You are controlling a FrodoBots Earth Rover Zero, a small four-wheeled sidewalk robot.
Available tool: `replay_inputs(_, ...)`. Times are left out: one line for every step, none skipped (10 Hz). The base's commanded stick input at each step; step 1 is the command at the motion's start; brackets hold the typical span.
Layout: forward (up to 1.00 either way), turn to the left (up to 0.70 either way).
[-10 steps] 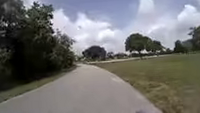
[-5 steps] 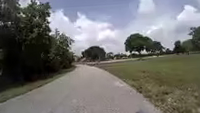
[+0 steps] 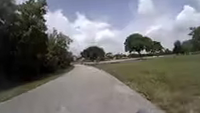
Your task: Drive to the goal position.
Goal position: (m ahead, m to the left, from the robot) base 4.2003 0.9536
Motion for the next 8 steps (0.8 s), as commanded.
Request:
replay_inputs(0.85,0.00)
replay_inputs(0.85,0.00)
replay_inputs(0.85,0.00)
replay_inputs(0.85,0.00)
replay_inputs(0.85,0.00)
replay_inputs(0.85,0.00)
replay_inputs(0.85,0.00)
replay_inputs(0.85,0.00)
